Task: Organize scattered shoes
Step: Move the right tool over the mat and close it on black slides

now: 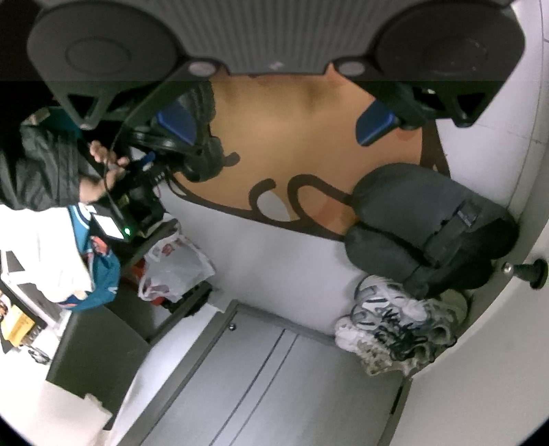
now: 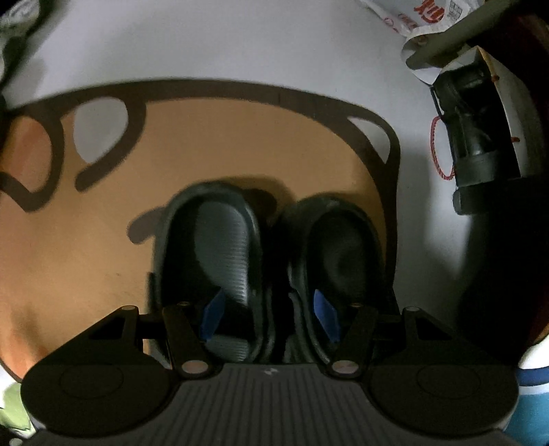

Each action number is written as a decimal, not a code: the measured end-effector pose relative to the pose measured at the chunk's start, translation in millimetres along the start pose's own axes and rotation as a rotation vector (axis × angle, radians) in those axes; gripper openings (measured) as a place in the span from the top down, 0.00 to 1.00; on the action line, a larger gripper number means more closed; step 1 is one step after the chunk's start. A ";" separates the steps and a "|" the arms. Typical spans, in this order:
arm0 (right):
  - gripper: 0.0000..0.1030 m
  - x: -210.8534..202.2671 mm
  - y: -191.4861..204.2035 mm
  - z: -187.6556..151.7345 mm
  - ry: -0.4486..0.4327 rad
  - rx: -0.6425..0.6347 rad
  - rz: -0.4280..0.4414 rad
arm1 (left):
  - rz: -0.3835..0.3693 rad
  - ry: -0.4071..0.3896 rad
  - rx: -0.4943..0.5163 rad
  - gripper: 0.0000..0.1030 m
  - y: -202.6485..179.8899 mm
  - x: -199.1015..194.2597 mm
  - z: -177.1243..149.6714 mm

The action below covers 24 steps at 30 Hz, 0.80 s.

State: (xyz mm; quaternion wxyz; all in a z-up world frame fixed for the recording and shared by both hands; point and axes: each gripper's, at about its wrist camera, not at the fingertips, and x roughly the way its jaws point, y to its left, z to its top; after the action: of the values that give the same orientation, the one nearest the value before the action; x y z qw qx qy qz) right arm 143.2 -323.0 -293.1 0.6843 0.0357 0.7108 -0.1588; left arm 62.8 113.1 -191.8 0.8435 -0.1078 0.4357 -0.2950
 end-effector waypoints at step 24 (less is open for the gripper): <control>0.73 -26.1 25.8 4.5 -0.142 -0.264 0.088 | 0.070 0.024 -0.077 0.02 20.6 2.3 -2.7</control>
State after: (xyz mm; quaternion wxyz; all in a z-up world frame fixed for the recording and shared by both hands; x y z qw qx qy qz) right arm 156.1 -295.4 -272.0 0.7378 -0.0347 0.6732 -0.0360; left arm 70.0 128.5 -204.0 0.8432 -0.1214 0.4606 -0.2493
